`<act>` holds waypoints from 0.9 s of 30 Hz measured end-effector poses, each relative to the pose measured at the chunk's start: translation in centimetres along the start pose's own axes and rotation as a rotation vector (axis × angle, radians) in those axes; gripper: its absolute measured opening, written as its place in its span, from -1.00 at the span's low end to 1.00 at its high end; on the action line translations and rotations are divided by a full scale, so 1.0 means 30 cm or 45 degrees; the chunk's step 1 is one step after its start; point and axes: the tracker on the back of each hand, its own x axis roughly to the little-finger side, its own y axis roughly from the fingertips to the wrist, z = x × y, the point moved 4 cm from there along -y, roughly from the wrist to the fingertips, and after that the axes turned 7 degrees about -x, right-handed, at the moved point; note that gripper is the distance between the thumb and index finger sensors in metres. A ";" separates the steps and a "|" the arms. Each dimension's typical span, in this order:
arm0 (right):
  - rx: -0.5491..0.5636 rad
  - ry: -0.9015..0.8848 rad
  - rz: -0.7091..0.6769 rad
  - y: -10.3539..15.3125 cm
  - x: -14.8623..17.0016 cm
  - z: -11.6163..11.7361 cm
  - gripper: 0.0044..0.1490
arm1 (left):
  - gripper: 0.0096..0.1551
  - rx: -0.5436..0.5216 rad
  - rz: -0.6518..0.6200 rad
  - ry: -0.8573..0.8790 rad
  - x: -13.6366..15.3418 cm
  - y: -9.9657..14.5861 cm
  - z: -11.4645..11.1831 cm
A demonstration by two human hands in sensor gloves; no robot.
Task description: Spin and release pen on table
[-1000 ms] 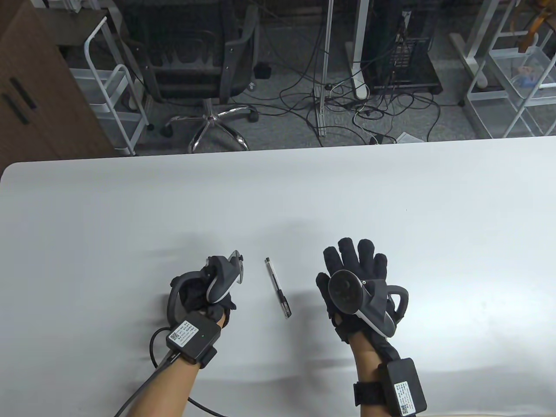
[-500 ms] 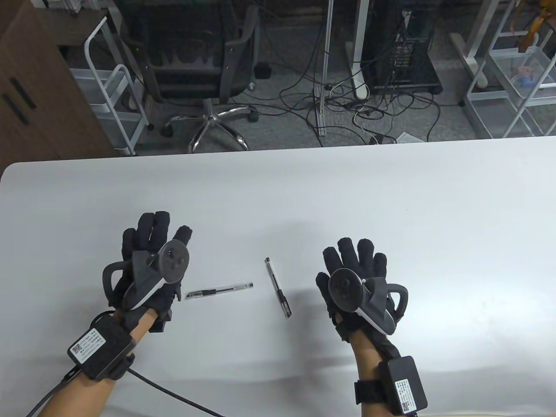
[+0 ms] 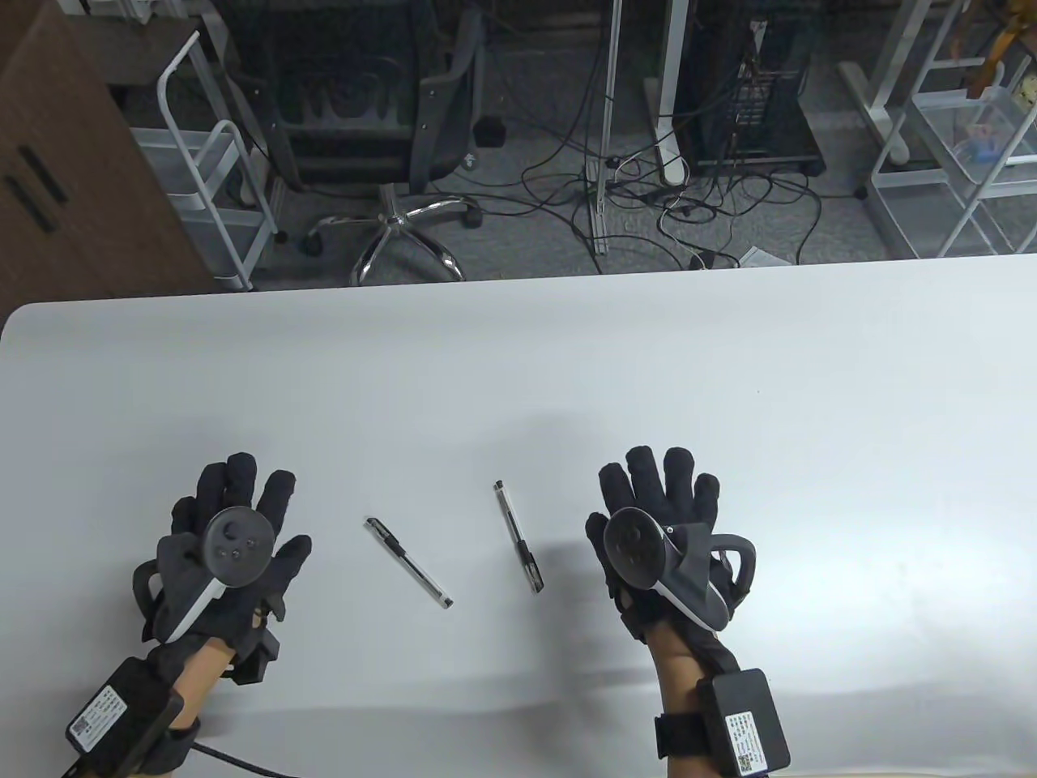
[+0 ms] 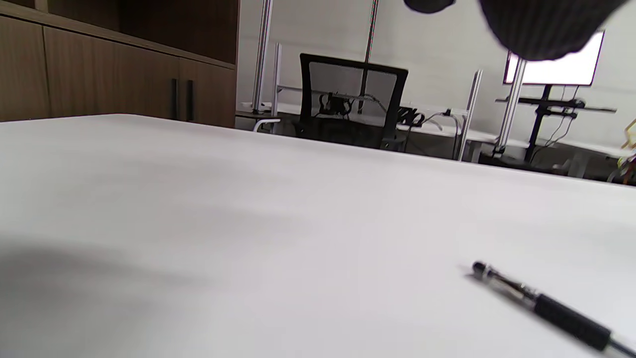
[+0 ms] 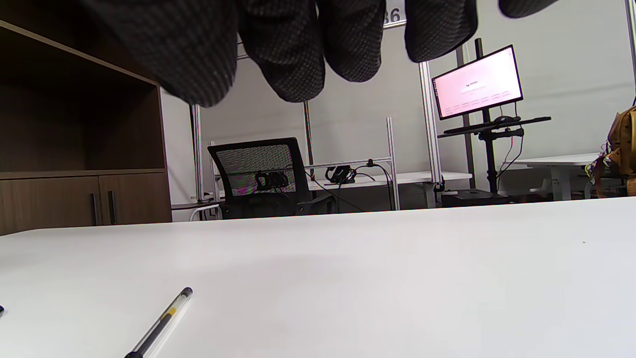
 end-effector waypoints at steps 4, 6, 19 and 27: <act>-0.018 0.031 0.010 -0.009 0.002 0.018 -0.17 | 0.00 0.037 -0.038 0.058 -0.005 0.008 -0.006; -0.029 0.039 0.018 -0.011 0.005 0.027 -0.16 | 0.00 0.035 -0.047 0.059 -0.010 0.007 -0.008; -0.044 0.094 0.007 -0.001 -0.017 0.044 -0.15 | 0.00 0.026 -0.081 0.062 -0.024 0.019 -0.001; -0.056 0.109 0.014 0.006 -0.019 0.045 -0.15 | 0.00 0.046 -0.106 0.058 -0.035 0.028 -0.010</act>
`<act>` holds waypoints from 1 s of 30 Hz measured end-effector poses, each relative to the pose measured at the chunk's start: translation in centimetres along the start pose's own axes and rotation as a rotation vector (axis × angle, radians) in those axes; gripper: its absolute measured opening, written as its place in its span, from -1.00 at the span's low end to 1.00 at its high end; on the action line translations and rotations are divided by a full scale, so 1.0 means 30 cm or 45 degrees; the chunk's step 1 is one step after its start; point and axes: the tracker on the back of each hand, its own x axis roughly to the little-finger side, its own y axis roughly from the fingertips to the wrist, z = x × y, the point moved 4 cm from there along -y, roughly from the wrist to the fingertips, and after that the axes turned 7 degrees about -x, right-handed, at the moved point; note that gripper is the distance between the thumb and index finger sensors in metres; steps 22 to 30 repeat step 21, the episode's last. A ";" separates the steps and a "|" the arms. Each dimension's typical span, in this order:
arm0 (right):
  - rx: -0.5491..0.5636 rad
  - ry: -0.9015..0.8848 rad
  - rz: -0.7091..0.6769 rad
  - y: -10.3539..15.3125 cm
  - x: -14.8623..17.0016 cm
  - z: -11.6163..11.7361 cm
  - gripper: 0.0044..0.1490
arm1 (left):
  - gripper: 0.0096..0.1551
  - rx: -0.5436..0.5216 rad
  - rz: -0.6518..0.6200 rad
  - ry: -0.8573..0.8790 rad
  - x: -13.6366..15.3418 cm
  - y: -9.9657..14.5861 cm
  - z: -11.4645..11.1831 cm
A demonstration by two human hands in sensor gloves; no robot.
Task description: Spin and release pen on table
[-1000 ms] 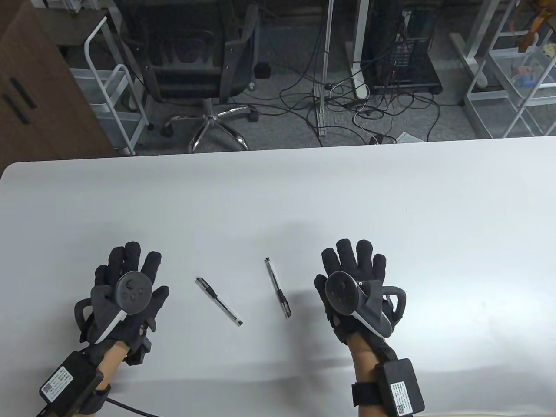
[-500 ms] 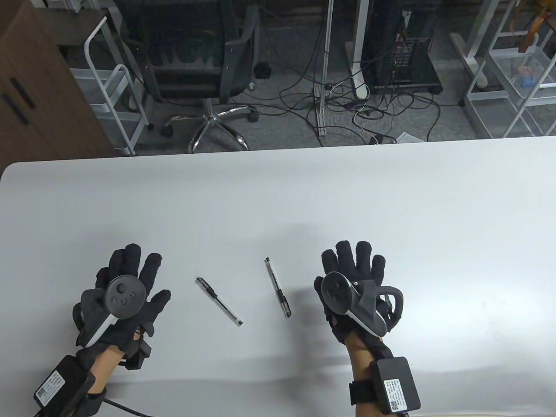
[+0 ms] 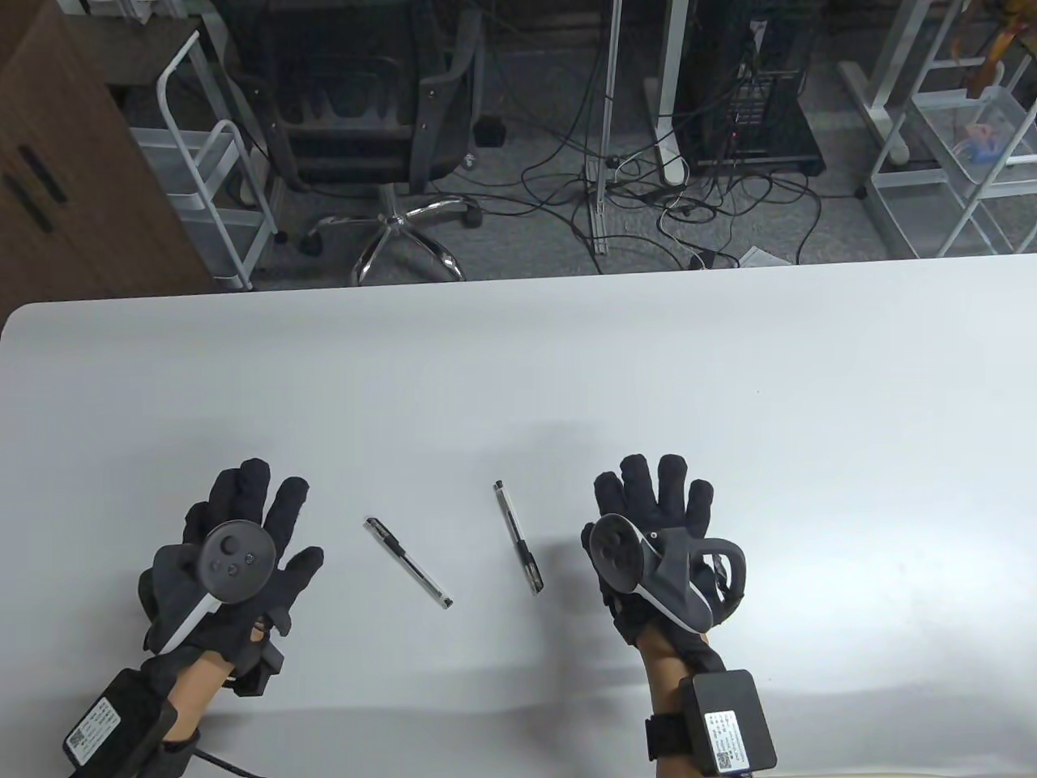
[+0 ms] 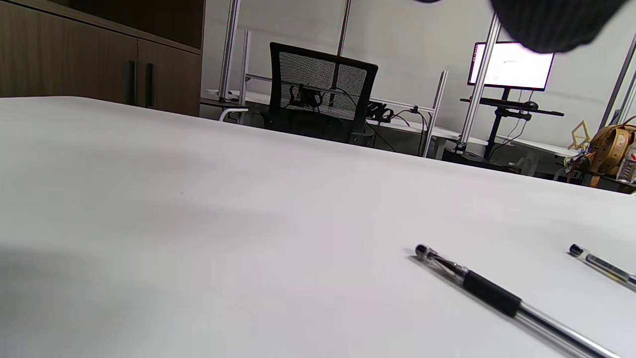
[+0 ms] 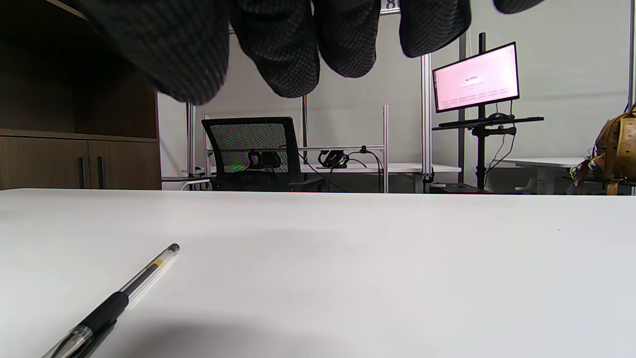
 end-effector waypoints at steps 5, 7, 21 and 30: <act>-0.001 -0.003 0.003 0.002 0.001 -0.002 -0.15 | 0.00 0.013 0.002 -0.009 -0.003 0.002 -0.005; -0.007 -0.004 -0.001 0.001 0.000 -0.001 -0.15 | 0.00 0.021 0.005 -0.015 -0.002 0.002 -0.010; -0.046 0.016 -0.018 -0.007 -0.011 0.010 -0.15 | 0.01 0.079 0.019 -0.021 -0.004 -0.002 -0.028; -0.046 0.016 -0.018 -0.007 -0.011 0.010 -0.15 | 0.01 0.079 0.019 -0.021 -0.004 -0.002 -0.028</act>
